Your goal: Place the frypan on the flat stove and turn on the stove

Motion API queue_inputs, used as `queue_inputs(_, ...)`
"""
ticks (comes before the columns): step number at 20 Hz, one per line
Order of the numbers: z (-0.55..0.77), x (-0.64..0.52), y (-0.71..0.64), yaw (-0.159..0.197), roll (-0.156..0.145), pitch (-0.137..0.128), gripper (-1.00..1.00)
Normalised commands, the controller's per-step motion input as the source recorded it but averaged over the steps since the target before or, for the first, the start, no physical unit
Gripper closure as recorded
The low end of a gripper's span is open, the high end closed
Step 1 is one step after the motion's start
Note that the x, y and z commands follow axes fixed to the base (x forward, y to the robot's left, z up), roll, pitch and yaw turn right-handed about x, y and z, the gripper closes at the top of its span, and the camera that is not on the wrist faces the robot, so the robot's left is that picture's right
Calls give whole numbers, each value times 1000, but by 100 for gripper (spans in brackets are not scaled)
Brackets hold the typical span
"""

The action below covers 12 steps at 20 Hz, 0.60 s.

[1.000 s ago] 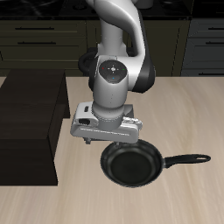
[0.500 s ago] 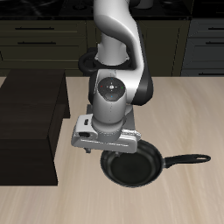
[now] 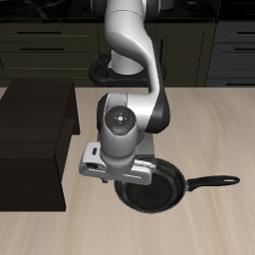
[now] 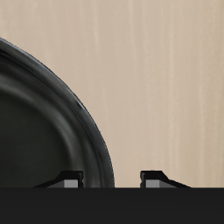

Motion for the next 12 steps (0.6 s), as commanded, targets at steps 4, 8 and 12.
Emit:
queue_inputs(4, 80, -86, 22, -42, 43, -16, 100)
queue_inputs(8, 104, -192, 158, -16, 52, -21, 100)
queue_inputs(12, 178, -149, 226, -11, 63, -33, 100)
